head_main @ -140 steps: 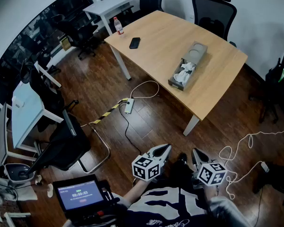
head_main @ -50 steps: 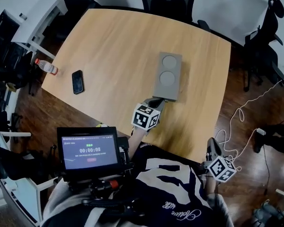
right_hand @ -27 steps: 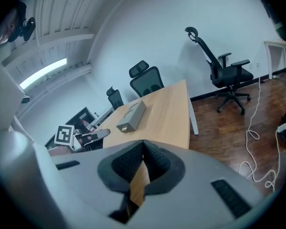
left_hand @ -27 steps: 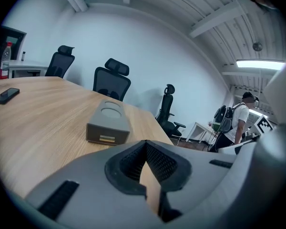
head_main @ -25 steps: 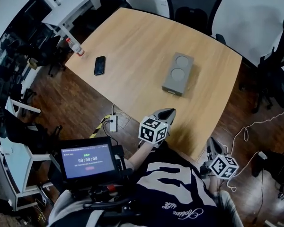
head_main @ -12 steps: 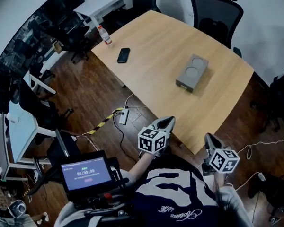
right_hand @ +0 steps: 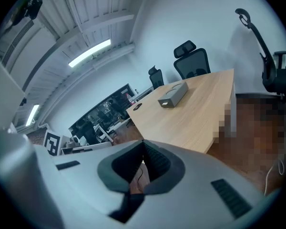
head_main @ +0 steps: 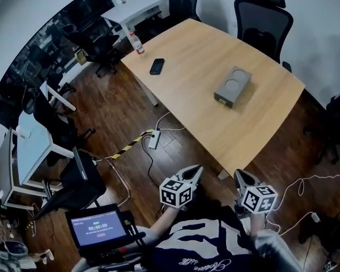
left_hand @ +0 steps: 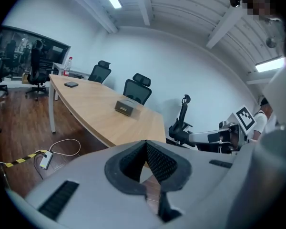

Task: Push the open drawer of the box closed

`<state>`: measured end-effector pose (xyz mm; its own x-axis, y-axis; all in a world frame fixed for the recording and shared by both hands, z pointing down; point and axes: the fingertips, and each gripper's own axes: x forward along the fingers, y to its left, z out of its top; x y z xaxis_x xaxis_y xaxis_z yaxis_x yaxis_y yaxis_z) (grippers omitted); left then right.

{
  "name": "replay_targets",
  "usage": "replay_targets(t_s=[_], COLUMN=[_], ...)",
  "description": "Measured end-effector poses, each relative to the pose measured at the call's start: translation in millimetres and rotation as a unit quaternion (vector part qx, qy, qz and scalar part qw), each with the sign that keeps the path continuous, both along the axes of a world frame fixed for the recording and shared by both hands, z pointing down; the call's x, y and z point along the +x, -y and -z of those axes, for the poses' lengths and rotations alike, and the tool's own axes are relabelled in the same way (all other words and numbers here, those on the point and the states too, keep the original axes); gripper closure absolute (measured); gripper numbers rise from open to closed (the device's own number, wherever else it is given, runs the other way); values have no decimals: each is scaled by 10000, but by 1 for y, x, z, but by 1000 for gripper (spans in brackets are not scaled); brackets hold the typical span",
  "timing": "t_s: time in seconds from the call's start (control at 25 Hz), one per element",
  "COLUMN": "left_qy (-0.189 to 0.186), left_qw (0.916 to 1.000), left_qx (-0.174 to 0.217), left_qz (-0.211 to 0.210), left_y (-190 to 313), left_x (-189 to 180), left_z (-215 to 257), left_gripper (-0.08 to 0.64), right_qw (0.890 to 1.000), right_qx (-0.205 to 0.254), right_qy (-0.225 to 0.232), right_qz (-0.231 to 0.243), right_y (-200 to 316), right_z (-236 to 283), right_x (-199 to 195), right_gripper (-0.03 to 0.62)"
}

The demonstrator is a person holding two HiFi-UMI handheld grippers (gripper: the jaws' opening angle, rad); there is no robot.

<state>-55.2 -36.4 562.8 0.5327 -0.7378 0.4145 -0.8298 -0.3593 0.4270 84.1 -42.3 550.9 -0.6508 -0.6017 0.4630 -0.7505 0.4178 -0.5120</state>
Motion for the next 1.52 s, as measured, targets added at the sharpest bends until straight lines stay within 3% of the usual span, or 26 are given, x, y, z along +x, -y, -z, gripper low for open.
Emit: replay_targets(t_s=[0.2, 0.48, 0.92, 1.52], left_qy=[-84, -288, -268, -381], left_qw=[9999, 9993, 9990, 9992], left_qx=[113, 230, -39, 24], left_qz=[-11, 45, 358, -75], left_y=[-22, -46, -150, -203], left_x=[-3, -8, -68, -58], left_z=[19, 11, 4, -1], left_gripper=[558, 558, 558, 558], right_qw=[9994, 9993, 9965, 9991], right_qx=[-128, -2, 4, 65], right_qy=[235, 182, 7, -151], right_qz=[203, 316, 831, 383], right_y=[-28, -36, -130, -199], right_z=[3, -9, -2, -2], right_x=[-23, -42, -123, -102], right_gripper=[595, 594, 594, 594])
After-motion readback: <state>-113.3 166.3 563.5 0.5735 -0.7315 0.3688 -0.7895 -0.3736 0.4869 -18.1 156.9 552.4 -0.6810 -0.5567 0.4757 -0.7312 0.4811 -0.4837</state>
